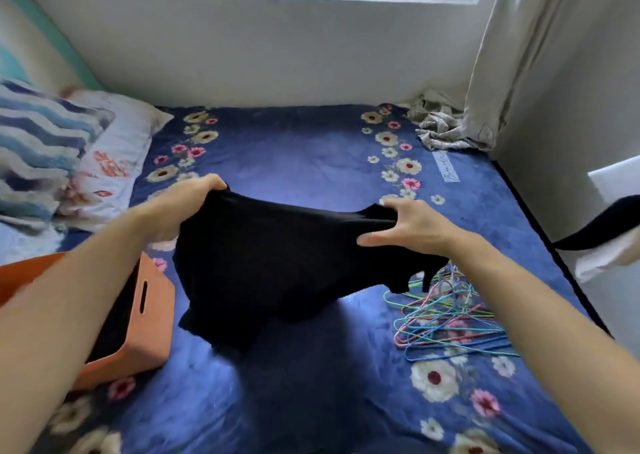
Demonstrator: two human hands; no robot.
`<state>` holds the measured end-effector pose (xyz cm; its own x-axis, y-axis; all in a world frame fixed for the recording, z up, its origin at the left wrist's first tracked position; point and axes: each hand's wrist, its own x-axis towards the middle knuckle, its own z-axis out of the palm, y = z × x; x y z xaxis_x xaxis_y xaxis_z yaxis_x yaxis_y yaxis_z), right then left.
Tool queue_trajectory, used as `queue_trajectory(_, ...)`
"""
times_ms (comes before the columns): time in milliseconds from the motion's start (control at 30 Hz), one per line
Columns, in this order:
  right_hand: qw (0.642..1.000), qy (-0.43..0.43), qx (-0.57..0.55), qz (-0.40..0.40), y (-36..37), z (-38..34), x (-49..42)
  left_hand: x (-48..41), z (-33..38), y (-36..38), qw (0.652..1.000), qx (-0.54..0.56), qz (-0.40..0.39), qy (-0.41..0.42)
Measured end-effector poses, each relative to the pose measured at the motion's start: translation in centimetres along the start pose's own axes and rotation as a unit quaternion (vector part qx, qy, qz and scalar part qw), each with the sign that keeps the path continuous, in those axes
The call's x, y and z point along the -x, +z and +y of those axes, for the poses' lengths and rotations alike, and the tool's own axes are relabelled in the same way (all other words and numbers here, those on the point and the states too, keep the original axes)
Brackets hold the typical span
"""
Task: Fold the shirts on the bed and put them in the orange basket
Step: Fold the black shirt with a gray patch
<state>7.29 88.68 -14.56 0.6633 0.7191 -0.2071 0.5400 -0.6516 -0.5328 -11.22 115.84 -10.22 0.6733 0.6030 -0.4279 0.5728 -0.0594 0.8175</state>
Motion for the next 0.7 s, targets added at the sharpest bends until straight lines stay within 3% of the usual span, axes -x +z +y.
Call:
queue_trajectory(67, 0.982, 0.001, 0.189, 0.002, -1.6, -1.4, 0.5, 0.3, 1.8, -2.7, 0.992, 0.039, -0.120, -0.021)
queue_trajectory(133, 0.957, -0.006, 0.284, 0.049, -3.7, -2.9, 1.0, 0.2, 3.2, -4.8, 0.975, 0.004, -0.223, 0.008)
queue_trajectory(200, 0.938, 0.013, 0.329, 0.111, -6.1, -4.4, 1.6, 0.4, 4.9, -6.7, 0.952, -0.072, -0.296, 0.036)
queue_trajectory(300, 0.938, 0.041, 0.272, 0.209, -9.0, -4.5, 1.6, -0.3, 7.0, -8.4, 0.925, -0.219, -0.308, 0.035)
queue_trajectory(400, 0.948, 0.081, 0.214, 0.221, -9.9, -3.2, -0.4, -2.1, 8.0, -8.1, 0.897, -0.391, -0.207, 0.010)
queue_trajectory(500, 0.934, 0.148, 0.252, 0.204, -8.9, -1.5, -3.1, -4.9, 7.7, -6.4, 0.847, -0.528, -0.044, 0.045)
queue_trajectory(567, 0.926, 0.176, 0.271, 0.197, -8.3, -0.3, -4.9, -7.2, 7.4, -5.1, 0.839, -0.533, 0.069, 0.086)
queue_trajectory(633, 0.922, 0.208, 0.261, 0.194, -8.1, 0.8, -6.6, -9.3, 6.8, -3.8, 0.856, -0.485, 0.153, 0.086)
queue_trajectory(700, 0.927, 0.262, 0.181, 0.196, -8.3, 1.7, -8.4, -11.5, 6.1, -3.0, 0.867, -0.441, 0.220, 0.072)
